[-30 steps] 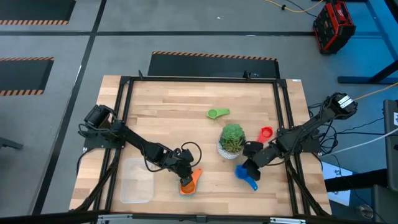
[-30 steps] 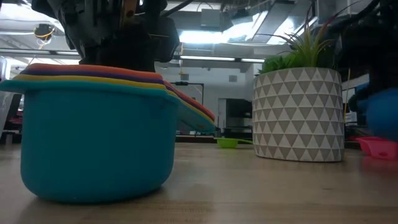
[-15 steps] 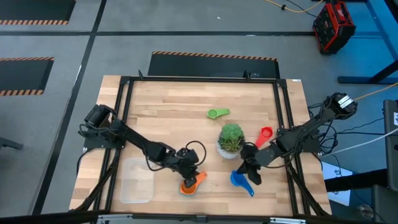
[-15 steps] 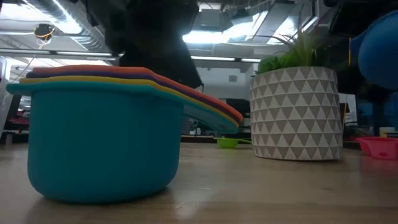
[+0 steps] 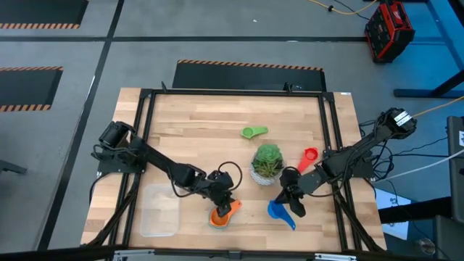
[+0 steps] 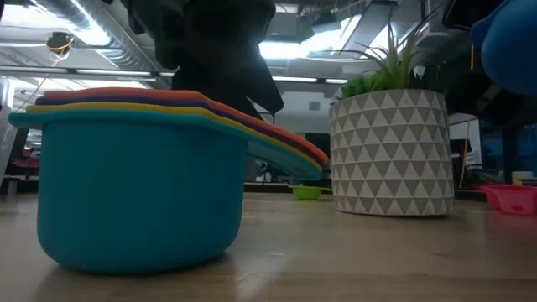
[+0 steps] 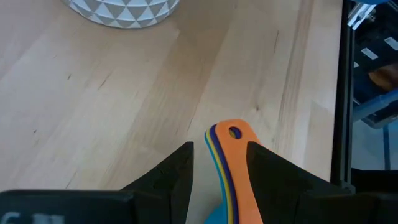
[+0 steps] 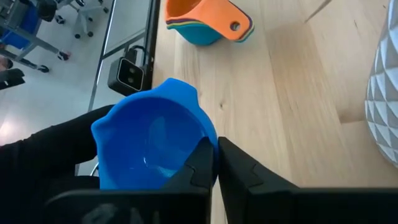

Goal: Nest measuring cups in basket
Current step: Stack the blue measuring cup on top of the orange measuring cup

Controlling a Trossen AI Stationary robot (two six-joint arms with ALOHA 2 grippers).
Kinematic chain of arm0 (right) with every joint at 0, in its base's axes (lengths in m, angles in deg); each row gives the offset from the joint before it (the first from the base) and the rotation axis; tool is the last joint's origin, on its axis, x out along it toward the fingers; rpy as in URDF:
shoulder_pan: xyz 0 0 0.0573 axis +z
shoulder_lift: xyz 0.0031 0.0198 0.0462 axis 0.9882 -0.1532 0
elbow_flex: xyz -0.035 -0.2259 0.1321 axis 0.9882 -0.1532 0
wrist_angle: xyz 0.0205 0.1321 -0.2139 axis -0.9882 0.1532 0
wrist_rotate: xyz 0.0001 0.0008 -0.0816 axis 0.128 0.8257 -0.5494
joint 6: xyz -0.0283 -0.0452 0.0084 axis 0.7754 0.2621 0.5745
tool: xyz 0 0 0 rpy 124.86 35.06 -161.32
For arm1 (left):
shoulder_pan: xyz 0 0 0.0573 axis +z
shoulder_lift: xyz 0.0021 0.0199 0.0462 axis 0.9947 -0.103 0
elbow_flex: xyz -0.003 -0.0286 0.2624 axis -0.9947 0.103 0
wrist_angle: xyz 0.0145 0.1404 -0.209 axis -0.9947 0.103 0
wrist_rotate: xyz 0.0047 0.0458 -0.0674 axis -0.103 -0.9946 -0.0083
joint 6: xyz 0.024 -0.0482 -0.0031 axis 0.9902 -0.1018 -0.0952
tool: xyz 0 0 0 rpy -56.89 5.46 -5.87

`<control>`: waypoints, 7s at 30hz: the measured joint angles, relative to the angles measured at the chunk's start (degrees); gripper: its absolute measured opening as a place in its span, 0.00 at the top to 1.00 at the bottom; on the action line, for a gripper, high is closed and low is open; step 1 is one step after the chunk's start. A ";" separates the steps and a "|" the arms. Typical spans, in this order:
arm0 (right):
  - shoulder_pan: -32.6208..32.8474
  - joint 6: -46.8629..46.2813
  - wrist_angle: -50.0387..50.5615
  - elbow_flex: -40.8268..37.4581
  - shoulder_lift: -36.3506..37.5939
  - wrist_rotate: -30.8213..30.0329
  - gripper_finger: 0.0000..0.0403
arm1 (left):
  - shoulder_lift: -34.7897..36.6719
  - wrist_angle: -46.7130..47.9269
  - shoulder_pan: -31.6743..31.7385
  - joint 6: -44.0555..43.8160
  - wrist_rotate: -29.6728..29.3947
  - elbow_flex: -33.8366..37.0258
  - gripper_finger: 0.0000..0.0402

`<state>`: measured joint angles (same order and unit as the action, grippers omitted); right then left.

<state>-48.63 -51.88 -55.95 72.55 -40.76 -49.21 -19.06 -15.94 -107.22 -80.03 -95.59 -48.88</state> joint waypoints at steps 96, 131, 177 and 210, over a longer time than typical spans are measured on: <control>3.21 49.57 26.04 45.48 -33.75 -18.30 0.96 | 0.09 -22.31 -0.24 -28.82 20.13 0.02 0.65; 1.44 24.02 27.24 45.44 -33.73 -17.56 0.96 | 0.09 -19.02 -0.24 -28.94 18.23 0.04 0.68; 0.98 27.08 26.45 45.48 -33.68 -12.95 0.70 | 0.00 -18.69 -0.27 -28.74 17.79 0.04 1.00; 6.01 31.43 38.64 45.53 -22.86 -12.75 0.68 | 9.85 -5.86 -15.87 -37.91 -7.14 0.02 1.00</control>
<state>-42.62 -20.45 -17.31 118.08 -63.62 -61.96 -9.21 -21.80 -123.09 -117.95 -102.73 -48.85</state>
